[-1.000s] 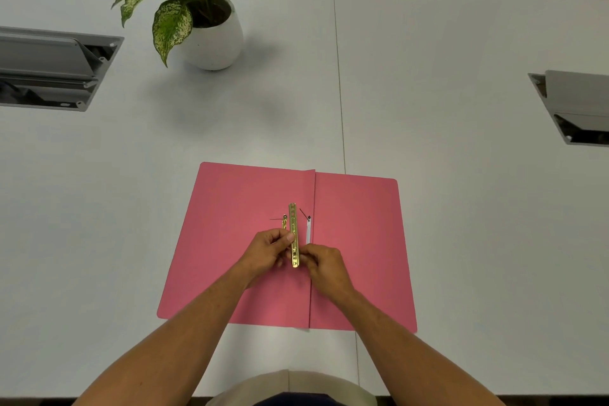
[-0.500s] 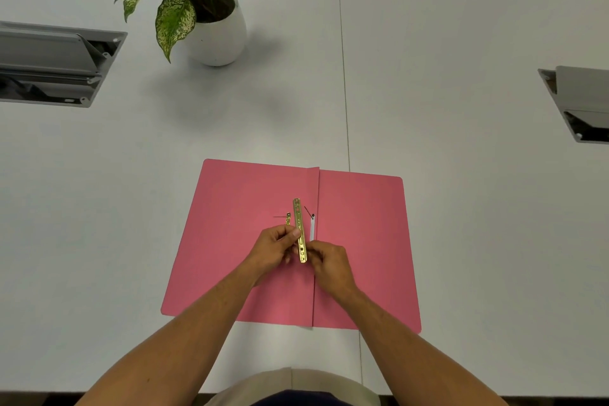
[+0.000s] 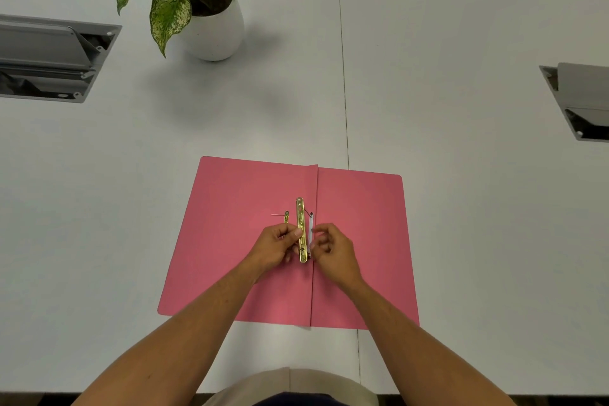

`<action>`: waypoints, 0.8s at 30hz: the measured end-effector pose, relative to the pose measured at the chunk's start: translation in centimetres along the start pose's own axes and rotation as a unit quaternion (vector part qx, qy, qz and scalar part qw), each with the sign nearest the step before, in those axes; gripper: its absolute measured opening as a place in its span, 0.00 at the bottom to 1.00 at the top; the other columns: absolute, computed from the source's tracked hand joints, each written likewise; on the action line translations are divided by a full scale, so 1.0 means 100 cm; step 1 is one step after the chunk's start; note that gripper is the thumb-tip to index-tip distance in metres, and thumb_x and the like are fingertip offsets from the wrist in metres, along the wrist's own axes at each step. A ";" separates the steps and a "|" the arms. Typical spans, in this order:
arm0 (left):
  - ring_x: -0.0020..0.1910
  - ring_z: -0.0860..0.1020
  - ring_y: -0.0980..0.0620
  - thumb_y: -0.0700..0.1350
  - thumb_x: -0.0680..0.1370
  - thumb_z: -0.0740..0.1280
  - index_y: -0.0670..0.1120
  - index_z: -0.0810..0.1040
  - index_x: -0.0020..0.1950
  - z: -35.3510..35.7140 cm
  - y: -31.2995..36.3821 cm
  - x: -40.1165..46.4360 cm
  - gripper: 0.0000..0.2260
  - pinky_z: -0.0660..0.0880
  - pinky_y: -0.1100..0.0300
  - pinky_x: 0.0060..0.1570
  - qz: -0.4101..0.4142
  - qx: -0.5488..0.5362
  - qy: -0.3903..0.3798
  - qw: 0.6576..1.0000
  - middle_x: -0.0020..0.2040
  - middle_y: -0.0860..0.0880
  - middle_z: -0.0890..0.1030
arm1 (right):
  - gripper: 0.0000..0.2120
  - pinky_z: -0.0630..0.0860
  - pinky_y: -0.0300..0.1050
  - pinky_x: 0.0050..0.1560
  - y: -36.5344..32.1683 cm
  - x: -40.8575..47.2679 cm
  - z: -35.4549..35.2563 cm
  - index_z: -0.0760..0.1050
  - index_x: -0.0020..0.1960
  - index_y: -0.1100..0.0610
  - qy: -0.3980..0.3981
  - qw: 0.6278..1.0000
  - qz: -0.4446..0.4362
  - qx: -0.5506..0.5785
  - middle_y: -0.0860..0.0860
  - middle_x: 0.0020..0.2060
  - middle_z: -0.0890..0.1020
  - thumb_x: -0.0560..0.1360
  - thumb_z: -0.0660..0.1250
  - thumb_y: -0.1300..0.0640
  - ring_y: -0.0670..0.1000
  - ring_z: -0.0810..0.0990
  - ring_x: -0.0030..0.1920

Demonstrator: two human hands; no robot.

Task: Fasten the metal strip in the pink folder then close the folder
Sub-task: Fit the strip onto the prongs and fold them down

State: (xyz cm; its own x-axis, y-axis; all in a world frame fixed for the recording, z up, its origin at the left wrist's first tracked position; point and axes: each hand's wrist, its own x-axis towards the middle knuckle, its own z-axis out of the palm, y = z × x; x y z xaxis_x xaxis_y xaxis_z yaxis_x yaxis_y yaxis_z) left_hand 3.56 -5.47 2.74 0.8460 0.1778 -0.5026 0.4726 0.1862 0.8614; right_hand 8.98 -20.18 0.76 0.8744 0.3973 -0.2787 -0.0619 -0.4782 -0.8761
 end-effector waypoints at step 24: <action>0.25 0.74 0.58 0.41 0.80 0.63 0.38 0.79 0.47 0.001 -0.004 0.012 0.08 0.69 0.66 0.25 -0.016 0.009 -0.002 1.000 0.28 0.50 0.79 | 0.08 0.76 0.39 0.44 -0.028 0.062 -0.001 0.81 0.50 0.58 -0.058 0.996 0.045 -0.057 0.54 0.40 0.84 0.77 0.63 0.63 0.50 0.82 0.39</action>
State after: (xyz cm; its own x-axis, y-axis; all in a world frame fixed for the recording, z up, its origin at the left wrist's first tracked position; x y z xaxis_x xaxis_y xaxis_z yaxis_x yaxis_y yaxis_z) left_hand 4.39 -5.44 1.79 0.8308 0.1689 -0.5303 0.5043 0.1743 0.8457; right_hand 14.65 -16.45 1.57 0.8057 0.4337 -0.4035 -0.0772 -0.5984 -0.7974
